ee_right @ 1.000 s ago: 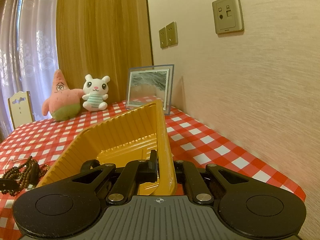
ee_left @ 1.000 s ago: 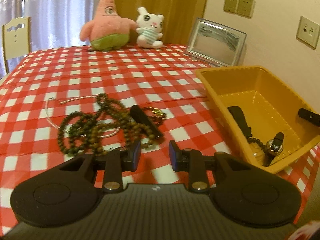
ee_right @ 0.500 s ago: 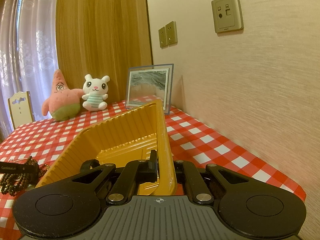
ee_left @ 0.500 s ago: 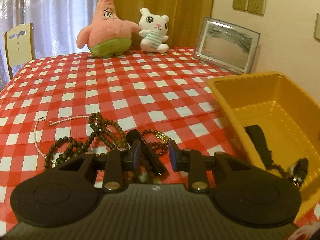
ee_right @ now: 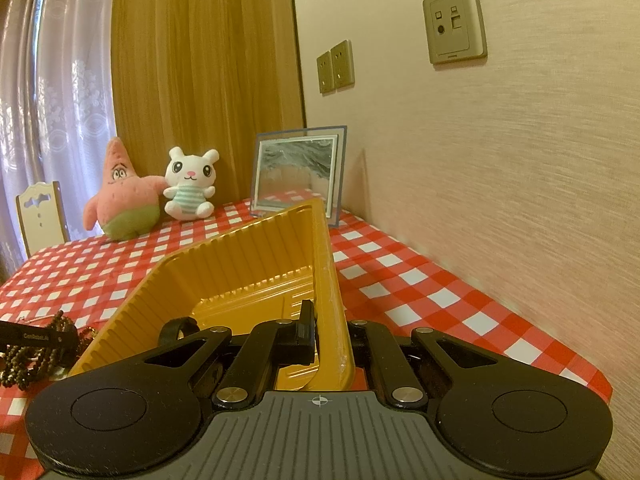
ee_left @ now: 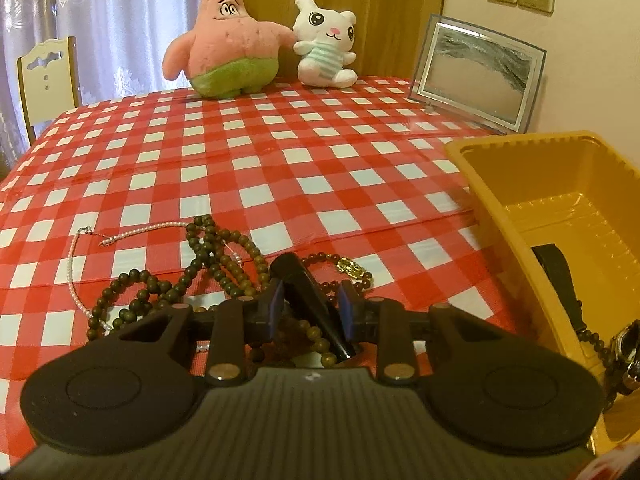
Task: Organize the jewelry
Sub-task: 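Grasp a black strap watch from the pile with the left tool, then lift the black strap watch into the tray and open the left tool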
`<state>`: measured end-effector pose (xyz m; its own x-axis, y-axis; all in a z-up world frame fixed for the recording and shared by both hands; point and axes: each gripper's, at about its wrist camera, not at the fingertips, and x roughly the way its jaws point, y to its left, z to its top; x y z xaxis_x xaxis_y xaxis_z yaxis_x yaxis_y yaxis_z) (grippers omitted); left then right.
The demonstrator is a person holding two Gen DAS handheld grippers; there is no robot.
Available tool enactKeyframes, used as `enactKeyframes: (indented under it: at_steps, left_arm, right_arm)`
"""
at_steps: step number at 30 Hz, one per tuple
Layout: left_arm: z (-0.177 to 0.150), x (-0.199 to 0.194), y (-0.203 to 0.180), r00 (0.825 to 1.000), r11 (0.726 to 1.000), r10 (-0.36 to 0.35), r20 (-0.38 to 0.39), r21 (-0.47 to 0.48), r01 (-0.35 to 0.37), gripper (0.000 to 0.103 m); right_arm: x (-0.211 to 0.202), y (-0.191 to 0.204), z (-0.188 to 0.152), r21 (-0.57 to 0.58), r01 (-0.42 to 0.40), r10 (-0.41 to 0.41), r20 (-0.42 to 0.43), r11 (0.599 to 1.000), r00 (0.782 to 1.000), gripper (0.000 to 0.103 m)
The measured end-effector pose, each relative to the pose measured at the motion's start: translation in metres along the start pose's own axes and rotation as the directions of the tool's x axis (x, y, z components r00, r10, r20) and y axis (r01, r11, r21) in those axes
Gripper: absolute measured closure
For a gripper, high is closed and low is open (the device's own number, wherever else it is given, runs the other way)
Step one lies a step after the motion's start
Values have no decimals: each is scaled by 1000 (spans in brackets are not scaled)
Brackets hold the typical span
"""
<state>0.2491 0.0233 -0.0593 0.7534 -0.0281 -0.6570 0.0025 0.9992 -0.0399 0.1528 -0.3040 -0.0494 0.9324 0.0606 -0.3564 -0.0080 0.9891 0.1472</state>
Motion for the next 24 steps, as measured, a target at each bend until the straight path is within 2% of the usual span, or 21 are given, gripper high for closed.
enactKeyframes:
  at_steps: [8, 15, 19, 24]
  left_arm:
    - [-3, -3, -4, 1000, 997, 14, 2, 80, -14, 82]
    - [-14, -16, 1, 1000, 993, 16, 10, 115, -17, 85]
    - [-22, -27, -2, 1000, 990, 3, 8, 143, -4, 85]
    - [-27, -35, -4, 1000, 991, -22, -2, 134, 22, 86]
  right_arm:
    - [0, 1, -1, 0, -3, 3, 1, 1000, 1000, 97]
    - [1, 0, -1, 8, -3, 3, -1, 1000, 1000, 97]
    - [1, 1, -1, 8, -3, 3, 0, 1000, 1000, 97]
    - [1, 1, -1, 9, -3, 3, -1, 1000, 1000, 97]
